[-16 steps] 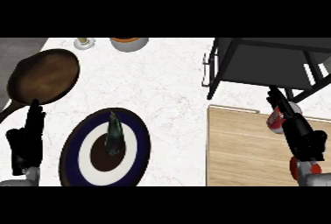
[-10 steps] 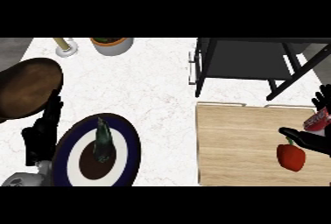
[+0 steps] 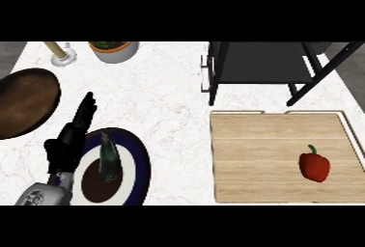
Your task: Pick the bell pepper from the tray and place it in the tiered shelf
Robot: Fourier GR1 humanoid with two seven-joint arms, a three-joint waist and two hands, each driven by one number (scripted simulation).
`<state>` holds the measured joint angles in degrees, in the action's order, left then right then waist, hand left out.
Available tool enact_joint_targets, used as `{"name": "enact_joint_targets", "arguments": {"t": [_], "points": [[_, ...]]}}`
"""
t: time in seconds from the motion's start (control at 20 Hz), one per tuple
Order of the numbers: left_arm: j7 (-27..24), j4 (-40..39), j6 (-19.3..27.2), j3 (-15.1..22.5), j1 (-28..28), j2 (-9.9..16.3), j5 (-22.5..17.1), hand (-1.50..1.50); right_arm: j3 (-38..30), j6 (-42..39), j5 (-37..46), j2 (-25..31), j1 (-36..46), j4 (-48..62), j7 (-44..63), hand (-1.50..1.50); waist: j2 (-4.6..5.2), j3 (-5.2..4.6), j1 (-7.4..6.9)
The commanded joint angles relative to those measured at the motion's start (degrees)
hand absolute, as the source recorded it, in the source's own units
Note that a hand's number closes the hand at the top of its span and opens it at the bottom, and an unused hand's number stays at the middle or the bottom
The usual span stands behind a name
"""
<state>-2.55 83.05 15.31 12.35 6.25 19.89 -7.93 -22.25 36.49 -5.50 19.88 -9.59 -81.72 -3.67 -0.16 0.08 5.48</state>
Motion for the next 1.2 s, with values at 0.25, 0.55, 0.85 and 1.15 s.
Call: {"name": "enact_joint_targets", "arguments": {"t": [0.25,0.55,0.85,1.15], "points": [[2.0,-2.1,-3.1,2.6,4.3,-3.1,1.3,0.00,-4.9,-7.5,-8.9,-10.8,-16.7,-17.0,-12.5,-1.50,-0.03,-0.12,-3.92],[3.5,0.8,-4.2,3.7,2.6,-2.3,2.0,0.00,0.2,-11.4,-1.1,1.2,-23.4,-25.3,6.2,-1.50,0.10,-0.20,-5.31],[2.6,-2.1,-3.9,2.7,5.4,-4.1,2.8,0.00,-0.1,-14.3,3.3,12.4,-24.8,-36.8,28.7,-1.50,0.34,-0.27,-5.37],[2.5,-1.9,-3.1,3.7,6.0,-5.3,4.1,0.00,6.9,-22.6,10.0,22.2,-26.9,-42.0,45.6,-1.50,0.62,-0.37,-6.24]]}}
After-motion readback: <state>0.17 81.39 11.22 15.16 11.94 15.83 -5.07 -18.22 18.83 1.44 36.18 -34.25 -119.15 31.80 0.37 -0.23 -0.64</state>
